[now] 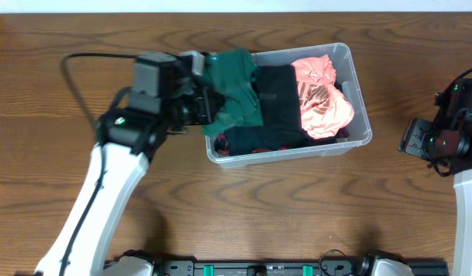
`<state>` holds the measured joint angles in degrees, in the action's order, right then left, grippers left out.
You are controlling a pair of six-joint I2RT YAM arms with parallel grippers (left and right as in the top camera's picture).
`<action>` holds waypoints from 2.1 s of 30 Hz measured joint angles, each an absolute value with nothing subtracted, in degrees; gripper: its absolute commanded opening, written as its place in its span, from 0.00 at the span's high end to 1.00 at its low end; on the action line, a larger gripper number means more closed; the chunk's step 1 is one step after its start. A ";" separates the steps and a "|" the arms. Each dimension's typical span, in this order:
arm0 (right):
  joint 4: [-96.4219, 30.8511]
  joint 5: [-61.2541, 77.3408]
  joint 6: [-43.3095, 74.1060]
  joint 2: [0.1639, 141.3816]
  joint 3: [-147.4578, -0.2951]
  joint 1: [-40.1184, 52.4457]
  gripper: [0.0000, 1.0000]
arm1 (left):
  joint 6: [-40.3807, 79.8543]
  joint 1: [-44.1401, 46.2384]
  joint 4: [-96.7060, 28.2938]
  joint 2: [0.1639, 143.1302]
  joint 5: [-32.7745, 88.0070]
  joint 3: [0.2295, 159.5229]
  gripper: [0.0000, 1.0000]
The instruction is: Pack container
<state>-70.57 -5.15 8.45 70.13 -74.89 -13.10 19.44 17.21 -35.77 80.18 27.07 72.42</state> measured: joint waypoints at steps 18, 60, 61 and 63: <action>-70.54 -5.15 8.45 70.13 -74.89 -13.10 0.34 | 19.35 17.26 -42.85 85.27 22.31 75.57 0.02; -70.52 -5.15 8.45 70.13 -74.89 -13.10 0.34 | 11.42 24.60 -31.53 100.03 18.90 79.79 0.02; -70.52 -5.15 8.45 70.13 -74.89 -13.10 0.34 | 10.61 24.93 -31.53 98.30 17.76 79.61 0.02; -70.54 -5.15 8.45 70.13 -74.89 -13.10 0.34 | 9.15 25.98 -31.24 94.91 15.90 79.57 0.02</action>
